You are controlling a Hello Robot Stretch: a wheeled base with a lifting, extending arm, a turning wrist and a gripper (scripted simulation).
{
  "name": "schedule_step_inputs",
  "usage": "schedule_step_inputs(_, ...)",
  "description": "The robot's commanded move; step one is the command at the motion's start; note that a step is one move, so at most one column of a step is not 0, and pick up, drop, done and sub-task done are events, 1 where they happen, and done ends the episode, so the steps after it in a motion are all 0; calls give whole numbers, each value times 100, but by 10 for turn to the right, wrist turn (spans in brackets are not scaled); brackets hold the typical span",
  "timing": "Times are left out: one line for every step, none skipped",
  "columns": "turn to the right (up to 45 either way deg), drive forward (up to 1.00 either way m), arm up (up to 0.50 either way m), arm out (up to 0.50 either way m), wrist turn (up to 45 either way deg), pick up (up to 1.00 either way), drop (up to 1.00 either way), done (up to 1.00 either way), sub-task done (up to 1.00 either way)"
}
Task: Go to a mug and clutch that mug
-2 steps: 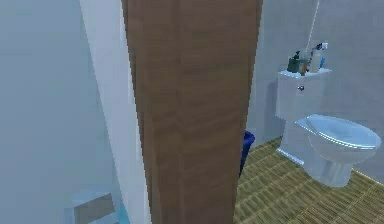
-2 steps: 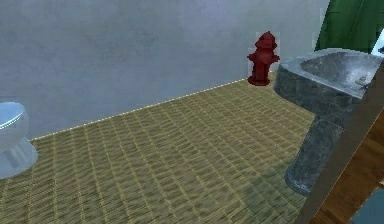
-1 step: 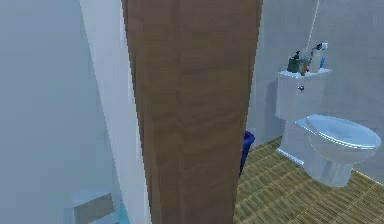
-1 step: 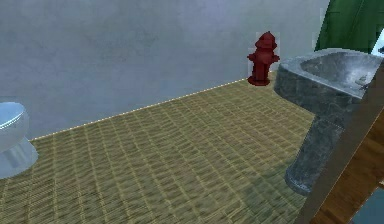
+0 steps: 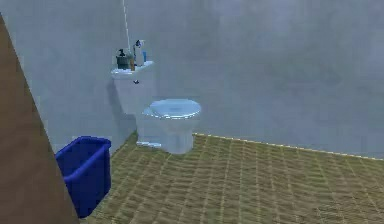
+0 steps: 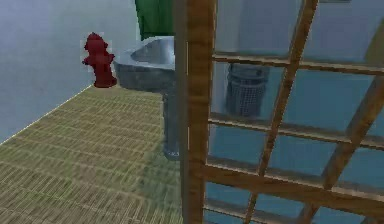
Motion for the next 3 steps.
schedule_step_inputs(450, 0, 0, 0, 0, 0, 0, 0, 0)
schedule_step_inputs(90, 0, 0, 0, 0, 0, 0, 0, 0)
schedule_step_inputs(0, 100, 0, 0, 0, 0, 0, 0, 0)
